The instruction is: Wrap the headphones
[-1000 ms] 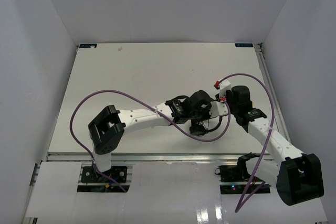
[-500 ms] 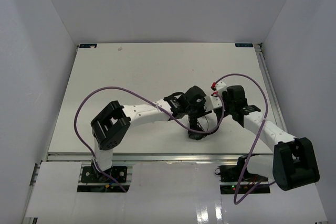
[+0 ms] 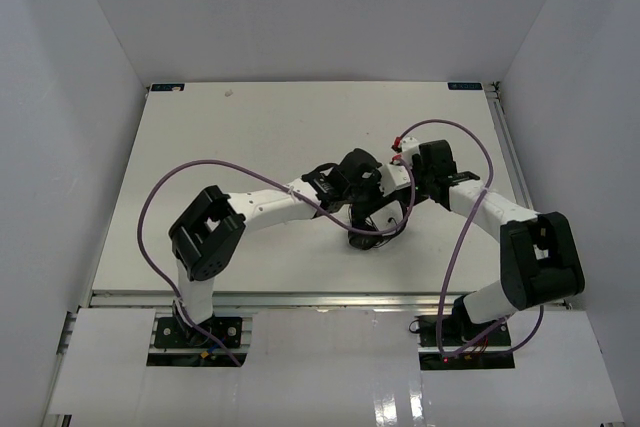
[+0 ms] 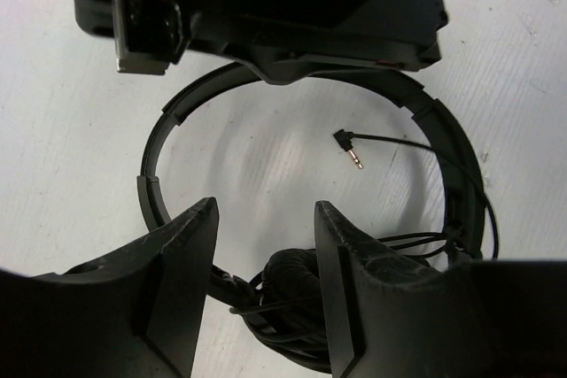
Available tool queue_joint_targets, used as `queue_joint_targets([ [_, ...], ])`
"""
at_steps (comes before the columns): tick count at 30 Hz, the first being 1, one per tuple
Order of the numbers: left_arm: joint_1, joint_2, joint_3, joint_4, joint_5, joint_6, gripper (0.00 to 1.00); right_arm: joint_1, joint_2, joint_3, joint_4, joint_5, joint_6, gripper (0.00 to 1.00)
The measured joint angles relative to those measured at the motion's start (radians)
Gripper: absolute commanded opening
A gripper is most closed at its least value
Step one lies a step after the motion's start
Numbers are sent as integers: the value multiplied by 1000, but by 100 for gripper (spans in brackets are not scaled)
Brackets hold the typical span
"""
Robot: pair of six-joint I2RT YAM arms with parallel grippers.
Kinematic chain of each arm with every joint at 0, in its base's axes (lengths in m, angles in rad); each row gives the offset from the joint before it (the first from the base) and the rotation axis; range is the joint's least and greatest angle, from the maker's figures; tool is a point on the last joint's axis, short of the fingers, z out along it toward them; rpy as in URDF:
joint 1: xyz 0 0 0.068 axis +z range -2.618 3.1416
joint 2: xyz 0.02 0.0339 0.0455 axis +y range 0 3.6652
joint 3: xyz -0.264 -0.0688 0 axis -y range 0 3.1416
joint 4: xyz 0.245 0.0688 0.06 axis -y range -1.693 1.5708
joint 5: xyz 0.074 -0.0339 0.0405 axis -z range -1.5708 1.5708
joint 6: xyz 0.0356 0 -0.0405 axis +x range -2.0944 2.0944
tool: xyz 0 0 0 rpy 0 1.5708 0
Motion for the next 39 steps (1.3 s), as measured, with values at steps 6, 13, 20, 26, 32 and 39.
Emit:
queue_joint_targets([
  [6, 19, -16, -2, 16, 12, -33, 75, 0, 69, 46, -13, 1, 13, 86],
  [13, 74, -288, -148, 69, 19, -157, 94, -11, 71, 94, -25, 28, -4, 90],
  [20, 181, -676, -417, 111, 55, -364, 98, -72, -151, 69, -90, 28, -57, 90],
  [26, 188, -945, -637, 58, 160, -447, 98, -72, -475, -44, -76, 99, -22, 90],
  [32, 187, -1283, -788, 5, 190, -496, 98, -75, -633, -89, -100, 187, 20, 90],
  [39, 187, -1401, -823, -14, 189, -515, 98, -140, -639, -89, -147, 115, 8, 90],
])
